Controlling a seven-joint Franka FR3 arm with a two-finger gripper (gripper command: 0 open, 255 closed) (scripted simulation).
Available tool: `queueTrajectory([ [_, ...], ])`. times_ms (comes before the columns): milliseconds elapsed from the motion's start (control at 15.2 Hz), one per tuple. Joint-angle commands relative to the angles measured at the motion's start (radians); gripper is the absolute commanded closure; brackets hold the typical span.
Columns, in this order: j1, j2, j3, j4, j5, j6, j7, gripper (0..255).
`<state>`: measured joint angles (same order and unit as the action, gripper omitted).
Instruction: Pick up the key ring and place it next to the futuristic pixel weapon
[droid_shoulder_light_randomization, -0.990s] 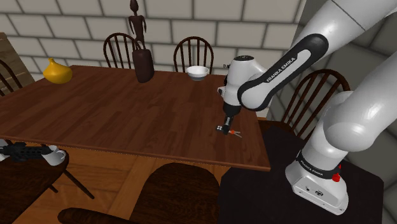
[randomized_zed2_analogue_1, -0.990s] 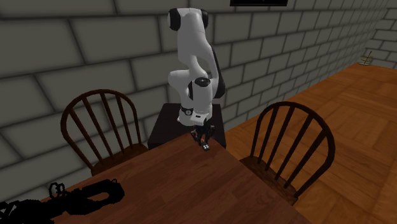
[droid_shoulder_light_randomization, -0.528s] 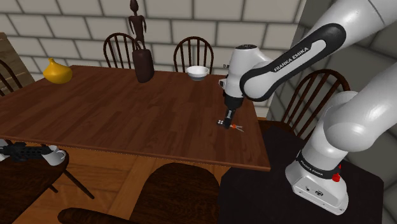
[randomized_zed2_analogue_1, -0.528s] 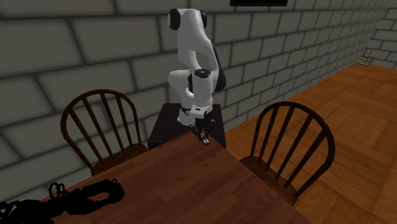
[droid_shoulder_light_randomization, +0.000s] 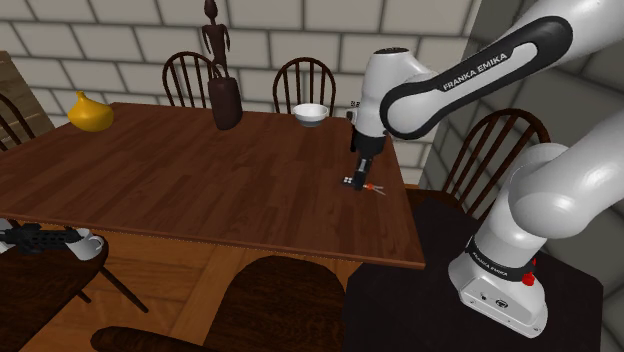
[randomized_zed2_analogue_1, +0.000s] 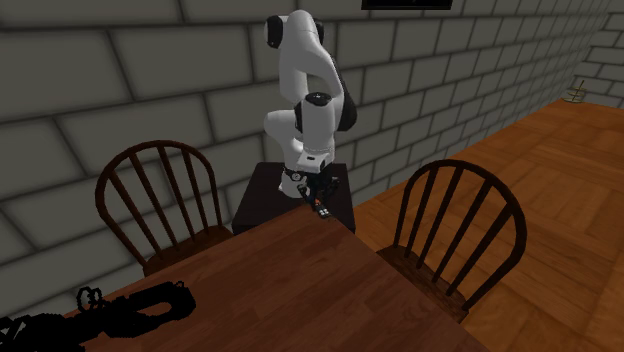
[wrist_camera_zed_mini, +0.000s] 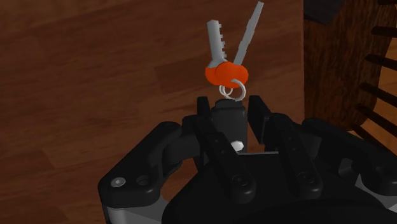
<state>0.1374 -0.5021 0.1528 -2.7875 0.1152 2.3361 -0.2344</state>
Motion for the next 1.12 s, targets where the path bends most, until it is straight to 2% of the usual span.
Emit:
queueTrajectory([
  [0,0.001,-0.025,-0.002,0.012,-0.001,-0.038,0.001,255],
  [1056,-0.003,-0.135,-0.020,0.162,-0.015,-0.297,0.004,255],
])
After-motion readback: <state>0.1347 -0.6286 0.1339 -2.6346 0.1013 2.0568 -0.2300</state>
